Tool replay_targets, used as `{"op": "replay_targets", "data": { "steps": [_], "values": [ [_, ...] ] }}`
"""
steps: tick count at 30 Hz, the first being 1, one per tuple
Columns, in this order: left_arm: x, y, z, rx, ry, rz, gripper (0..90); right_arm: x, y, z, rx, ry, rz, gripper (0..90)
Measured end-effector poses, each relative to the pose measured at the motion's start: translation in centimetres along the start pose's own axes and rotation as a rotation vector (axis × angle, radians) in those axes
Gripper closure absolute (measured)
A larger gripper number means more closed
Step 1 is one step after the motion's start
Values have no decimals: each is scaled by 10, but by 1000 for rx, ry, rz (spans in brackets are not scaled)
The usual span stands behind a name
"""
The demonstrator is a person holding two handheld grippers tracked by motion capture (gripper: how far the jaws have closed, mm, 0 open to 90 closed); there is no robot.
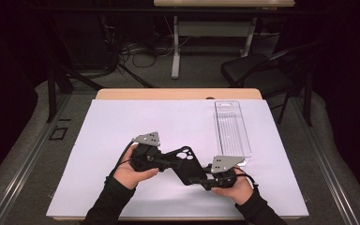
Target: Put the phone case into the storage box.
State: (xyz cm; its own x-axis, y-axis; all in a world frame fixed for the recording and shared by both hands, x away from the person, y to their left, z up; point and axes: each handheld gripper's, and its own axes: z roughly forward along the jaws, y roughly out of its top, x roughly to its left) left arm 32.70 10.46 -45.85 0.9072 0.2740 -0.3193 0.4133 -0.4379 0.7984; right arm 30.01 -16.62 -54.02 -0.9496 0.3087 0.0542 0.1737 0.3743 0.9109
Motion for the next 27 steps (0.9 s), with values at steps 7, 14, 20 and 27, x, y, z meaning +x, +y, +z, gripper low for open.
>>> {"op": "replay_targets", "data": {
  "steps": [7, 14, 20, 27],
  "values": [
    [0, 0, -4, 25, 32, -59, 815, 1, 1, 0, 2, -39, 4, 609],
    [0, 0, -9, 38, 83, -89, 815, 3, 4, -3, -18, -70, 14, 568],
    [-6, 3, -13, 60, 155, -72, 815, 8, 9, -4, -12, -116, -7, 519],
    [-9, 4, -14, 87, 191, -68, 815, 10, 11, -4, -6, -139, -12, 493]
  ]
}}
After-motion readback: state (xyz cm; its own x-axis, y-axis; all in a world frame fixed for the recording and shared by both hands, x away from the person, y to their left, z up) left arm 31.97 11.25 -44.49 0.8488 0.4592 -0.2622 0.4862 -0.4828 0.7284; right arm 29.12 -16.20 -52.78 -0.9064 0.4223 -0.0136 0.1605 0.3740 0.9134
